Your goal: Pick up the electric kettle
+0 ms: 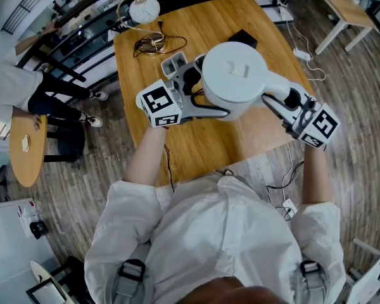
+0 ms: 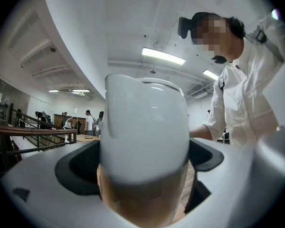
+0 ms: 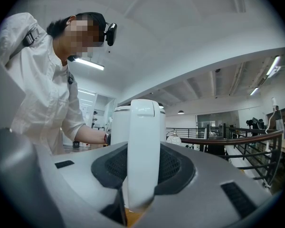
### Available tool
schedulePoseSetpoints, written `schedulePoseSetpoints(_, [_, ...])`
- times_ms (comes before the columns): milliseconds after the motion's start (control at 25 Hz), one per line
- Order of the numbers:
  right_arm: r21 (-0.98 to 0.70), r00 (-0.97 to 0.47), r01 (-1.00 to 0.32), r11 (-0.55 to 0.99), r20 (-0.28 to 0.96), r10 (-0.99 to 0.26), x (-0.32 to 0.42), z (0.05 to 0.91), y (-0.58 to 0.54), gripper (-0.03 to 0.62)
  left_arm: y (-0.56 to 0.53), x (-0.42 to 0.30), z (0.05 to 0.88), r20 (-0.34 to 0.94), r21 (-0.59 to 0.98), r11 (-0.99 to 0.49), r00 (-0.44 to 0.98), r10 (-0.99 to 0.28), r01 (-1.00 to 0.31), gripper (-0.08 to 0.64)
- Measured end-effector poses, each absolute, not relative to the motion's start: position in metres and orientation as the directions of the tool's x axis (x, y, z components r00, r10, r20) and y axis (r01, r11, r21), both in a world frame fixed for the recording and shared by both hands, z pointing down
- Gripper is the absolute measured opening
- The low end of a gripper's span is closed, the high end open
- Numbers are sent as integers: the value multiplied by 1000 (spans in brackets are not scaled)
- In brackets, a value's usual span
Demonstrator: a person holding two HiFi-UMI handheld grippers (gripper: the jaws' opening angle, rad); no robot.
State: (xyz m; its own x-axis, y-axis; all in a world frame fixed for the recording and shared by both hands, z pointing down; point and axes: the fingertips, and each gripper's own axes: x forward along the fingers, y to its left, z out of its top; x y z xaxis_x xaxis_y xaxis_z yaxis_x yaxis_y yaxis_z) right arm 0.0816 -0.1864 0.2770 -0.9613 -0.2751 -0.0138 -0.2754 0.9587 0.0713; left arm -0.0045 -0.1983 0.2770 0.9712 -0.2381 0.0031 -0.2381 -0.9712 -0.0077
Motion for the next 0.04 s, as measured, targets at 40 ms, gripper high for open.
schedulePoseSetpoints(40, [71,-961,-275,959,-14,-275,80,277,-186,118,-198,-6,277,3,-8,-971,971,-238,-237,581])
